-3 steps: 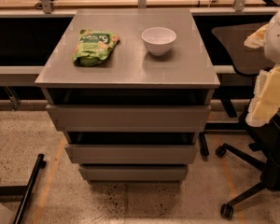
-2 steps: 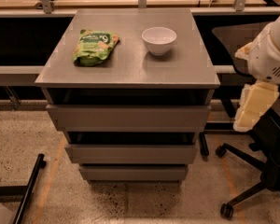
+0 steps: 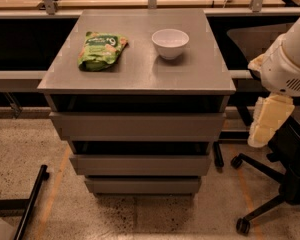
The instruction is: Open middle drawer
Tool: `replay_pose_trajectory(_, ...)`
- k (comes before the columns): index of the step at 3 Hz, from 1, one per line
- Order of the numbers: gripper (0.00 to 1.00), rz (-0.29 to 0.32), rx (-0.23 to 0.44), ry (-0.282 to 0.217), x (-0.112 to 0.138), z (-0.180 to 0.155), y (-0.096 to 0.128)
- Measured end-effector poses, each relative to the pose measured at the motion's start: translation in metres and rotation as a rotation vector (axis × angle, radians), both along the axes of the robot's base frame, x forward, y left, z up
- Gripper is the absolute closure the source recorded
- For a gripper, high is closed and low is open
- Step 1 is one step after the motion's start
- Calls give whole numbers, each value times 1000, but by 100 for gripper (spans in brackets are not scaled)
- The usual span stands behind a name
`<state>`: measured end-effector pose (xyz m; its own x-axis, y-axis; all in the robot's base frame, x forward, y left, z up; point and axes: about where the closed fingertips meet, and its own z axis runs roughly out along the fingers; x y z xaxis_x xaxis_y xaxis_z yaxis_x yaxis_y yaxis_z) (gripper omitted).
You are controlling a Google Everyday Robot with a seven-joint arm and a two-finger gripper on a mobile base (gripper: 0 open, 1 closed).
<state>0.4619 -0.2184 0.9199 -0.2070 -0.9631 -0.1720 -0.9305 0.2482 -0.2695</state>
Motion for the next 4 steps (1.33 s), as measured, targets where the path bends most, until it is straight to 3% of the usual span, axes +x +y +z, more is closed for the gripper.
replay_pose_trajectory(1,0,31,34,58,-3,-40,6)
replay_pose_trajectory(2,0,67,112,114,-8,-91,14)
replay_pose_trajectory(4,0,152,377,152,-14,-168,43)
